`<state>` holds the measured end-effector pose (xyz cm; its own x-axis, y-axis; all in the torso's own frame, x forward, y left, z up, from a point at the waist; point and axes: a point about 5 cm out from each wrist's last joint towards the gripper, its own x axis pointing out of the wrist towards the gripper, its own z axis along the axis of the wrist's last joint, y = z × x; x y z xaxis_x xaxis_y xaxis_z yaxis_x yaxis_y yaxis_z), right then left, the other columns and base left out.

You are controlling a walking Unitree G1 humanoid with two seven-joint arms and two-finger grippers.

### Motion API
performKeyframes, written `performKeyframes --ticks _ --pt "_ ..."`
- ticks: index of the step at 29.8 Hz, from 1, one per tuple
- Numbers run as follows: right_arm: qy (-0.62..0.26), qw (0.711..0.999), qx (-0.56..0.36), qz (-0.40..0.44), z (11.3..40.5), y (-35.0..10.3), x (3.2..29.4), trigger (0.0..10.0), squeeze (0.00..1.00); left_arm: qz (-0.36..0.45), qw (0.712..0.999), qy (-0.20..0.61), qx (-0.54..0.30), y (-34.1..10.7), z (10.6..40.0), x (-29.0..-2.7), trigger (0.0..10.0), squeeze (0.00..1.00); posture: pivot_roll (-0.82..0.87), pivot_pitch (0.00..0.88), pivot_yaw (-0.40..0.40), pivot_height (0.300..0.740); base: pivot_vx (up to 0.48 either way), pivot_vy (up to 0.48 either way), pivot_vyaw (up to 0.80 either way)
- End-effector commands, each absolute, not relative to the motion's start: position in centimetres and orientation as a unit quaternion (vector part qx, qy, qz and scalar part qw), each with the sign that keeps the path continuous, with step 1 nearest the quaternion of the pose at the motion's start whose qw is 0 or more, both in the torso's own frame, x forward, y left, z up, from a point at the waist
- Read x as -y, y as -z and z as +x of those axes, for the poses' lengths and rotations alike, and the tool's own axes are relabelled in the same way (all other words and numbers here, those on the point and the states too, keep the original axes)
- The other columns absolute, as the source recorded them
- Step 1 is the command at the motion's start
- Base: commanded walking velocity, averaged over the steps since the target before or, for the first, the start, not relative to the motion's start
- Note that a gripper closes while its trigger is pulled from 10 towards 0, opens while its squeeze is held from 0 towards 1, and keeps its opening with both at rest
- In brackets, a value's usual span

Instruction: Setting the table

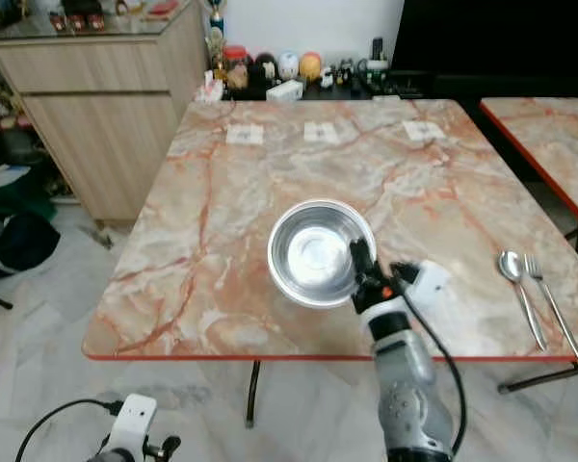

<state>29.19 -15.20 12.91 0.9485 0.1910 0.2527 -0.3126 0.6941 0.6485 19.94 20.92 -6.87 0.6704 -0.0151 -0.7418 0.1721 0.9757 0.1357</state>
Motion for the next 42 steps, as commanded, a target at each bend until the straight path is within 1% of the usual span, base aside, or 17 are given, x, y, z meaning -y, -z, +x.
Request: performKeyframes --ticks 1,2,5,7,9,12,17,24,28,29,31,35,38,42 --pt "-0.123 0.909 0.091 0.388 28.3 -12.4 13.9 10.0 0.00 0.102 0.905 0.050 -0.410 7.1 19.5 -21.0 10.0 0.00 0.06 0.000 -0.011 0.740 0.000 0.000 0.00" --pt "-0.108 0.932 0.098 0.332 28.2 -12.6 13.9 10.0 0.00 0.099 0.904 0.047 -0.413 7.2 19.4 -21.0 10.0 0.00 0.06 0.000 -0.010 0.740 0.000 0.000 0.00" --pt "-0.094 0.952 0.114 0.267 28.2 -13.3 13.9 10.0 0.00 0.096 0.904 0.045 -0.414 7.2 19.4 -21.0 10.0 0.00 0.06 0.000 -0.009 0.740 0.000 0.000 0.00" --pt "-0.087 0.952 0.143 0.258 28.2 -14.5 14.4 10.0 0.00 0.094 0.904 0.045 -0.414 7.2 19.4 -21.0 10.0 0.00 0.05 0.000 -0.009 0.740 0.000 0.000 0.00" --pt "-0.095 0.949 0.151 0.258 28.1 -14.9 14.4 10.0 0.00 0.094 0.904 0.044 -0.414 7.2 19.4 -20.9 10.0 0.00 0.05 0.000 -0.009 0.740 0.000 0.000 0.00" --pt "-0.114 0.957 0.145 0.222 28.2 -14.9 14.4 10.0 0.00 0.094 0.904 0.048 -0.413 7.2 19.6 -20.7 10.0 0.00 0.05 0.000 -0.010 0.740 0.000 0.000 0.00" --pt "-0.097 0.963 0.144 0.207 29.0 -14.5 14.9 10.0 0.00 0.094 0.907 0.050 -0.407 6.7 20.6 -20.4 10.0 0.00 0.04 0.000 0.006 0.740 0.000 0.000 0.00" --pt "-0.084 0.966 0.157 0.188 29.0 -15.0 15.9 10.0 0.00 0.097 0.910 0.048 -0.400 6.2 21.5 -20.7 10.0 0.00 0.02 0.000 0.029 0.740 0.000 0.000 0.00" --pt "-0.076 0.970 0.159 0.167 29.3 -14.9 16.6 10.0 0.00 0.087 0.915 0.030 -0.394 5.7 22.3 -21.1 10.0 0.00 0.03 0.000 0.024 0.740 0.000 0.000 0.00" --pt "-0.069 0.971 0.154 0.169 29.3 -14.6 16.8 10.0 0.00 0.070 0.918 0.003 -0.391 5.5 22.4 -21.7 10.0 0.00 0.05 0.000 0.011 0.740 0.000 0.000 0.00" --pt "-0.067 0.971 0.151 0.174 29.3 -14.5 16.7 10.0 0.00 0.053 0.919 -0.025 -0.389 5.3 22.4 -22.6 10.0 0.00 0.06 0.000 0.003 0.740 0.000 0.000 0.00" --pt "-0.074 0.974 0.140 0.159 29.0 -14.1 16.5 10.0 0.00 0.042 0.916 -0.060 -0.395 5.2 21.7 -24.6 10.0 0.00 0.10 0.000 -0.009 0.740 0.000 0.000 0.00" --pt "-0.073 0.977 0.135 0.147 28.8 -14.0 16.8 10.0 0.00 0.040 0.912 -0.068 -0.403 5.6 20.8 -25.2 10.0 0.00 0.11 0.000 -0.034 0.740 0.000 0.000 0.00" --pt "-0.084 0.979 0.133 0.132 28.6 -14.0 16.9 10.0 0.00 0.025 0.907 -0.082 -0.412 6.3 19.5 -25.2 10.0 0.00 0.09 0.000 -0.041 0.740 0.000 0.000 0.00"
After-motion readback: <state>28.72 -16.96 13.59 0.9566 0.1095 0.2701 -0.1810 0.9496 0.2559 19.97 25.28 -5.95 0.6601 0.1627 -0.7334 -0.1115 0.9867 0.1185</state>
